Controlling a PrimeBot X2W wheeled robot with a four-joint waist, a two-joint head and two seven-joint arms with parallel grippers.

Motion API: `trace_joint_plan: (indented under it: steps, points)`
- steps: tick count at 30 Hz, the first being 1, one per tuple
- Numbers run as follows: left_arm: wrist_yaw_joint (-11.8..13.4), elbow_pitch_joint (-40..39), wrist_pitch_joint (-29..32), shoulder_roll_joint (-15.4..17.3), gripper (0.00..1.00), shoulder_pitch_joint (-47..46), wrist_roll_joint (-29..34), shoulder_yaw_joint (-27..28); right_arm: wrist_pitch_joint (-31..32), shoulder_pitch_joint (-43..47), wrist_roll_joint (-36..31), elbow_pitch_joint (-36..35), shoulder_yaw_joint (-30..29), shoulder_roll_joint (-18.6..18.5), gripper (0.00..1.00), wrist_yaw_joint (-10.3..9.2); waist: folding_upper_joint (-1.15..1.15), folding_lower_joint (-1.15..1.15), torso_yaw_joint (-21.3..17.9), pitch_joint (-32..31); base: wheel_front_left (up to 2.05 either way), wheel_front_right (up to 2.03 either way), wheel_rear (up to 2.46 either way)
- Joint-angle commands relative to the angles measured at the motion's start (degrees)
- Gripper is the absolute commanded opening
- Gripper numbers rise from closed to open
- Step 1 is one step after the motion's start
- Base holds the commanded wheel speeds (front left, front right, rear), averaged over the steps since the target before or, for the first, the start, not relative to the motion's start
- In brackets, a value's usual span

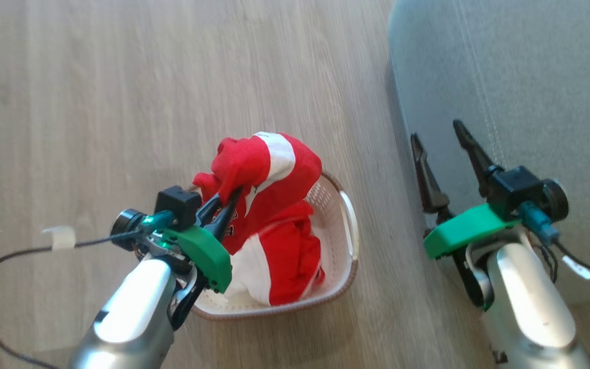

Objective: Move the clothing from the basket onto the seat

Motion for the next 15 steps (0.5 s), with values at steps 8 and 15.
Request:
trace_joint_plan:
  steps: [8, 15]
  points:
    - [-0.3, -16.71, -0.79, -0.39, 0.0, 6.78, 7.96, 12.73, -0.52, 2.7, -2.41, 0.21, 3.48, -0.17, 1.0, -0.01, 0.0, 0.01, 4.62, -8.55, 0.0, 0.0, 0.0]
    - [-0.9, -28.47, -0.79, -3.29, 0.0, 12.03, 11.21, 21.18, -0.52, 5.88, -1.87, -2.44, 5.29, -0.99, 1.0, -0.01, 0.0, 0.01, 5.99, -12.71, 0.0, 0.0, 0.0]
